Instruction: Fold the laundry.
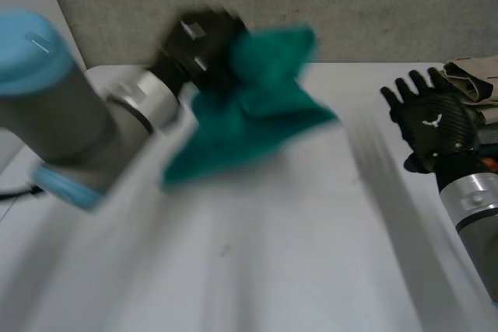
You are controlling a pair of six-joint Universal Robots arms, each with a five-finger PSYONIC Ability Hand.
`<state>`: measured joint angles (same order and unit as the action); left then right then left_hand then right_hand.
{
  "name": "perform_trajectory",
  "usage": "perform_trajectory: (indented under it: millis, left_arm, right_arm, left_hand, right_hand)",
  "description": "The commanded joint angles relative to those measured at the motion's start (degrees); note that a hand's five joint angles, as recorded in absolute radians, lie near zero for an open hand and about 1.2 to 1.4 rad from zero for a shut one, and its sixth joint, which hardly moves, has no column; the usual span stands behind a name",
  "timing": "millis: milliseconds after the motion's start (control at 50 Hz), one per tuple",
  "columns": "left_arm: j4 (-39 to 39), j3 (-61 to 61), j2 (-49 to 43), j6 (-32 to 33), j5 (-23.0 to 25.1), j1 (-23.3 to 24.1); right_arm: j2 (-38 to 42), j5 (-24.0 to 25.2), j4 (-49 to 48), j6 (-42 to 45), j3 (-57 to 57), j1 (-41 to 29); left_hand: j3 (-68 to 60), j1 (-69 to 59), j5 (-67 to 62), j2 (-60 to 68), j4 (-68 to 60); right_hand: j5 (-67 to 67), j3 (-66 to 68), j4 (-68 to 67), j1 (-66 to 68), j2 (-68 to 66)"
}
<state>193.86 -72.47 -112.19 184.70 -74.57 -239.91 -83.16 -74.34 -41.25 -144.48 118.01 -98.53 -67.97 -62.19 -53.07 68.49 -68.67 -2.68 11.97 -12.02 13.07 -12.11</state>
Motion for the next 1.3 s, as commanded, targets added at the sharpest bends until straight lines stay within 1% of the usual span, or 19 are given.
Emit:
perform_trajectory:
  millis: [20, 40, 80, 100, 160, 300, 380, 400, 480, 520, 560, 660, 740, 800, 860, 940, 1080, 1200, 1300]
  left_arm:
    - [-4.27, 0.04, -16.01, 6.18, -3.63, 10.85]
    - [-5.07, 0.66, -16.91, 6.72, -4.52, 11.21]
    - [-7.17, 2.15, -18.40, 7.95, -6.98, 12.09]
    - [-8.93, 3.03, -18.76, 8.91, -9.17, 12.79]
    - [-10.61, 3.74, -17.98, 9.88, -11.82, 13.15]
    - [-10.35, -0.47, -5.68, 9.89, -17.53, 12.89]
    - [-9.56, -7.40, 0.65, 9.54, -19.73, 12.98]
    - [-9.38, -9.07, 1.70, 9.36, -20.00, 13.06]
    - [-8.77, -16.81, 5.58, 9.10, -20.09, 13.59]
    - [-8.24, -20.85, 5.85, 9.10, -20.09, 14.47]
    - [-7.71, -23.05, 5.50, 9.10, -20.00, 15.00]
    - [-4.47, -26.75, 0.24, 9.27, -19.82, 15.53]
    - [-2.27, -26.93, -1.98, 9.53, -20.26, 15.44]
    - [0.01, -27.19, -1.37, 9.53, -20.35, 15.26]
    - [2.21, -28.16, 0.82, 9.62, -20.88, 15.00]
    - [6.34, -29.92, 6.62, 10.24, -22.11, 14.12]
    - [7.67, -29.92, 9.80, 10.24, -22.20, 13.59]
    - [7.14, -29.74, 9.80, 10.33, -20.62, 12.54]
    - [6.53, -30.36, 8.92, 10.32, -17.63, 13.76]
  right_arm:
    - [-1.30, -3.53, 6.00, -4.49, -1.90, 0.89]
    - [-1.30, -3.53, 6.88, -5.19, -2.08, 0.89]
    - [-1.30, -3.27, 9.33, -7.29, -2.61, 0.80]
    - [-1.30, -3.18, 10.13, -7.92, -2.78, 0.80]
    - [-1.30, -2.74, 13.02, -9.67, -3.57, 0.80]
    - [-1.22, -0.89, 19.62, -12.22, -5.94, 0.62]
    - [-1.13, 0.69, 30.06, -13.72, -9.19, 0.45]
    - [-0.95, 1.21, 35.57, -14.59, -10.94, 0.45]
    - [0.10, 2.70, 45.26, -17.05, -13.59, 0.45]
    - [0.72, 3.85, 46.87, -17.67, -13.95, 0.10]
    - [1.42, 6.12, 46.79, -17.68, -13.51, 0.01]
    - [3.79, 9.21, 44.51, -18.03, -12.37, -0.52]
    - [6.52, 8.43, 39.33, -18.12, -11.93, -3.59]
    - [5.64, 6.23, 35.46, -18.20, -11.31, -4.21]
    - [1.36, 4.65, 33.17, -18.47, -10.35, -3.86]
    - [-3.75, 4.29, 31.24, -18.56, -9.82, -2.46]
    - [-5.52, 4.73, 30.79, -18.47, -9.73, -1.48]
    - [-6.05, 3.94, 30.79, -17.85, -10.61, -2.01]
    - [-4.47, 3.94, 31.32, -17.41, -12.01, -2.10]
  left_hand:
    - [-12.03, -17.81, -16.93, 11.51, -11.33]
    - [-11.89, -17.67, -16.79, 11.37, -11.18]
    - [11.21, 5.43, 6.31, -11.73, 11.91]
    - [28.64, 22.87, 23.75, -29.16, 29.35]
    - [33.35, 27.58, 28.46, -33.88, 34.06]
    - [43.78, 38.00, 38.88, -44.30, 44.48]
    - [43.79, 38.01, 38.90, -44.31, 44.50]
    - [43.79, 38.01, 38.89, -44.31, 44.50]
    - [42.28, 36.50, 37.39, -42.80, 42.99]
    - [42.28, 36.50, 37.38, -42.80, 42.98]
    - [42.28, 36.50, 37.38, -42.80, 42.98]
    - [43.95, 38.17, 39.06, -44.47, 44.66]
    - [45.98, 40.20, 41.08, -46.50, 46.68]
    - [46.15, 40.37, 41.25, -46.67, 46.85]
    - [47.15, 41.37, 42.25, -47.67, 47.85]
    - [47.82, 42.05, 42.93, -48.35, 48.53]
    - [50.01, 44.23, 45.11, -50.53, 50.72]
    - [49.51, 43.73, 44.61, -50.03, 50.22]
    - [49.17, 43.40, 44.28, -49.70, 49.88]
  right_hand:
    - [2.68, -1.97, 2.02, -3.07, 2.11]
    - [2.68, -1.97, 2.02, -3.07, 2.11]
    - [2.68, -1.97, 2.02, -3.07, 2.11]
    - [2.68, -1.97, 2.02, -3.07, 2.11]
    - [2.68, -1.97, 2.02, -3.07, 2.11]
    - [2.68, -1.97, 2.02, -3.07, 2.11]
    - [2.68, -1.97, 2.02, -3.07, 2.11]
    - [2.68, -1.97, 2.02, -3.07, 2.11]
    - [2.68, -1.97, 2.02, -3.07, 2.11]
    - [2.68, -1.97, 2.02, -3.07, 2.11]
    - [2.68, -1.97, 2.02, -3.07, 2.11]
    - [0.07, 0.64, -0.58, -0.47, -0.50]
    - [0.41, 0.31, -0.25, -0.80, -0.16]
    - [2.42, -1.71, 1.76, -2.81, 1.85]
    - [2.68, -1.97, 2.02, -3.07, 2.11]
    - [2.68, -1.97, 2.02, -3.07, 2.11]
    - [2.68, -1.97, 2.02, -3.07, 2.11]
    - [2.68, -1.97, 2.02, -3.07, 2.11]
    - [2.68, -1.97, 2.02, -3.07, 2.11]
